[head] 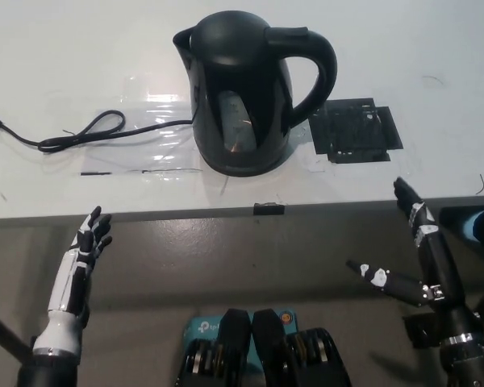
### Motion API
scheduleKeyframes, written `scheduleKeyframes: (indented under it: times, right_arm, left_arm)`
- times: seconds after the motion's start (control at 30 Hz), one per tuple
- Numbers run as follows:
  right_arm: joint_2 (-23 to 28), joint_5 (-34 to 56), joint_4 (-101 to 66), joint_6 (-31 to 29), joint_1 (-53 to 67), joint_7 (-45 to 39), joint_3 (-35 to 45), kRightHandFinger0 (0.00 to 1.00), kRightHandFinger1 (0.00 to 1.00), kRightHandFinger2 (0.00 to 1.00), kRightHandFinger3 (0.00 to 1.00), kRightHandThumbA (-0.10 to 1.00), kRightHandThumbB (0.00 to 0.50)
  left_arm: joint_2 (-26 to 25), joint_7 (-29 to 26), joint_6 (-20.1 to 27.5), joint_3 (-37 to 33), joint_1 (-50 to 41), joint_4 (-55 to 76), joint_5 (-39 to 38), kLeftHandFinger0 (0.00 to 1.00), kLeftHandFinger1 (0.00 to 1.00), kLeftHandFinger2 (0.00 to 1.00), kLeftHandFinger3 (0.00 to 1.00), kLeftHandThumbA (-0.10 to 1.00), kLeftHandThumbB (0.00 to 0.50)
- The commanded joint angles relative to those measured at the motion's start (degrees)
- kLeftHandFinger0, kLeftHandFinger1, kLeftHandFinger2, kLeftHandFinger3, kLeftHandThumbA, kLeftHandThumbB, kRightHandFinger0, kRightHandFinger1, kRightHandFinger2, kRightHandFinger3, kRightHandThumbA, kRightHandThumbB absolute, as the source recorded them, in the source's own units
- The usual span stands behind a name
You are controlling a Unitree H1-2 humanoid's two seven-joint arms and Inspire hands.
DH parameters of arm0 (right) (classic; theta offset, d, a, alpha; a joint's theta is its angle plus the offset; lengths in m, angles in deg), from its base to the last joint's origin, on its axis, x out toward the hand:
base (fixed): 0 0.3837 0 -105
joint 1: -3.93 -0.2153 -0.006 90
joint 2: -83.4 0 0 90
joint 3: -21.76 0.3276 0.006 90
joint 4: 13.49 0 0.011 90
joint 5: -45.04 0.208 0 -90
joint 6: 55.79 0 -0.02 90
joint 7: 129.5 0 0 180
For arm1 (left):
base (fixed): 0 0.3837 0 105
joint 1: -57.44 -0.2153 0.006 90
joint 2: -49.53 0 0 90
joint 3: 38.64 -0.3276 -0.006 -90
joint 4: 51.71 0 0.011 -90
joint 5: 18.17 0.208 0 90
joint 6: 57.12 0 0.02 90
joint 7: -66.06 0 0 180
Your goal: Use the right hand to grab the handle of the kettle from the base and place it on the right side
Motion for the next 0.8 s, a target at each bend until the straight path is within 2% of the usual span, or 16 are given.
scheduleKeyframes:
  times: [0.0, 0.23, 0.27, 0.33, 0.43, 0.5, 0.67, 0.77]
  right_arm:
    - [0.24, 2.00, -6.65, -4.28, -0.10, -0.37, 0.32, 1.00, 1.00, 1.00, 1.00, 0.97, 0.290]
    - [-0.64, 2.68, -16.48, -4.25, -1.32, -0.01, 1.19, 1.00, 1.00, 1.00, 1.00, 1.00, 0.246]
    - [-0.77, 2.76, -17.68, -3.56, -2.03, -0.12, 1.17, 1.00, 1.00, 1.00, 1.00, 1.00, 0.262]
    - [-1.16, 2.21, -19.10, -1.41, -3.22, 0.18, 1.41, 1.00, 1.00, 1.00, 1.00, 1.00, 0.260]
    - [-1.23, 1.43, -20.40, 2.50, -6.44, 0.17, 1.95, 1.00, 1.00, 1.00, 1.00, 0.98, 0.232]
    - [-1.50, 0.78, -19.91, 4.93, -9.27, 0.46, 2.57, 1.00, 1.00, 1.00, 1.00, 0.98, 0.262]
    - [-1.51, -1.98, -18.55, 12.76, -16.87, 0.84, 3.61, 1.00, 1.00, 1.00, 1.00, 0.99, 0.293]
    - [-1.75, -2.60, -16.46, 19.32, -22.36, 1.28, 4.13, 1.00, 1.00, 1.00, 1.00, 0.96, 0.299]
  left_arm:
    - [-1.27, 1.46, 3.40, 0.65, 1.24, 1.41, -1.71, 1.00, 1.00, 1.00, 1.00, 1.00, 0.500]
    - [-0.88, 1.16, 3.74, 0.67, -0.97, 2.31, -1.22, 1.00, 1.00, 1.00, 1.00, 1.00, 0.500]
    - [-0.77, 1.33, 3.48, 0.65, -1.81, 2.68, -1.48, 1.00, 1.00, 1.00, 1.00, 1.00, 0.500]
    - [-0.73, 1.41, 3.15, 0.58, -2.83, 3.29, -1.42, 1.00, 1.00, 1.00, 1.00, 1.00, 0.500]
    - [-0.67, 0.90, 4.01, 0.40, -4.35, 3.19, -0.05, 1.00, 1.00, 1.00, 1.00, 1.00, 0.500]
    - [-0.59, 0.81, 4.35, 0.32, -4.87, 2.87, 0.30, 1.00, 1.00, 1.00, 1.00, 1.00, 0.500]
    - [-0.46, 0.80, 5.14, 0.37, -5.54, 2.43, 0.16, 1.00, 1.00, 1.00, 1.00, 1.00, 0.500]
    - [-0.29, 0.93, 4.80, 0.33, -6.34, 2.94, -0.11, 1.00, 1.00, 1.00, 1.00, 1.00, 0.500]
